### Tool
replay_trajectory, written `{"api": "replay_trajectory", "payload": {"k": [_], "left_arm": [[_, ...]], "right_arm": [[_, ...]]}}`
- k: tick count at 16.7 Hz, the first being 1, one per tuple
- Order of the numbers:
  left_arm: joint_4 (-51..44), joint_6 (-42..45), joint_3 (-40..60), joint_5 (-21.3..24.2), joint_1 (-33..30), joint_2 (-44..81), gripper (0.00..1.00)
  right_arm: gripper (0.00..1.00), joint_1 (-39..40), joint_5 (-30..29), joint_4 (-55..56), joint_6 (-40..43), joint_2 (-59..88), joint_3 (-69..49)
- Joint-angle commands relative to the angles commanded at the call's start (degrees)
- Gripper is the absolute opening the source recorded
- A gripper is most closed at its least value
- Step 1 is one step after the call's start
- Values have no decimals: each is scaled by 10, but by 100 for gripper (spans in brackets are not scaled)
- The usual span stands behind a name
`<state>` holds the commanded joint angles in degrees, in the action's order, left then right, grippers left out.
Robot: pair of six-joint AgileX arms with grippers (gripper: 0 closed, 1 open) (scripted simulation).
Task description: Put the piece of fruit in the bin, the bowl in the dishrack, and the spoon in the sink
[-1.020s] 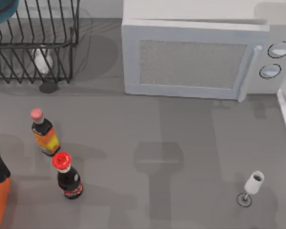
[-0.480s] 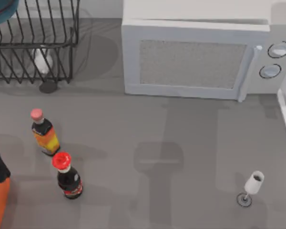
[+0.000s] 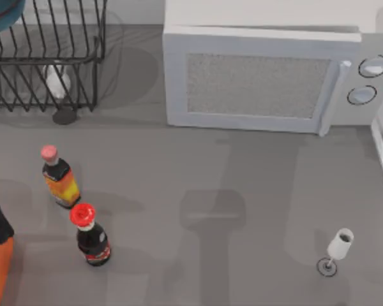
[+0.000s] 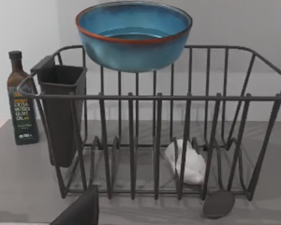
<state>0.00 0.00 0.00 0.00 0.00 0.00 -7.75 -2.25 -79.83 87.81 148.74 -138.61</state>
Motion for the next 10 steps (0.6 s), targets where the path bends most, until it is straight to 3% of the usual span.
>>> {"api": "replay_trajectory", "payload": {"k": [1, 10], "left_arm": [[0, 0, 0, 0, 0, 0, 100], [0, 0, 0, 0, 0, 0, 100]], "right_arm": [[0, 0, 0, 0, 0, 0, 0], [68, 0, 0, 0, 0, 0, 0]]}}
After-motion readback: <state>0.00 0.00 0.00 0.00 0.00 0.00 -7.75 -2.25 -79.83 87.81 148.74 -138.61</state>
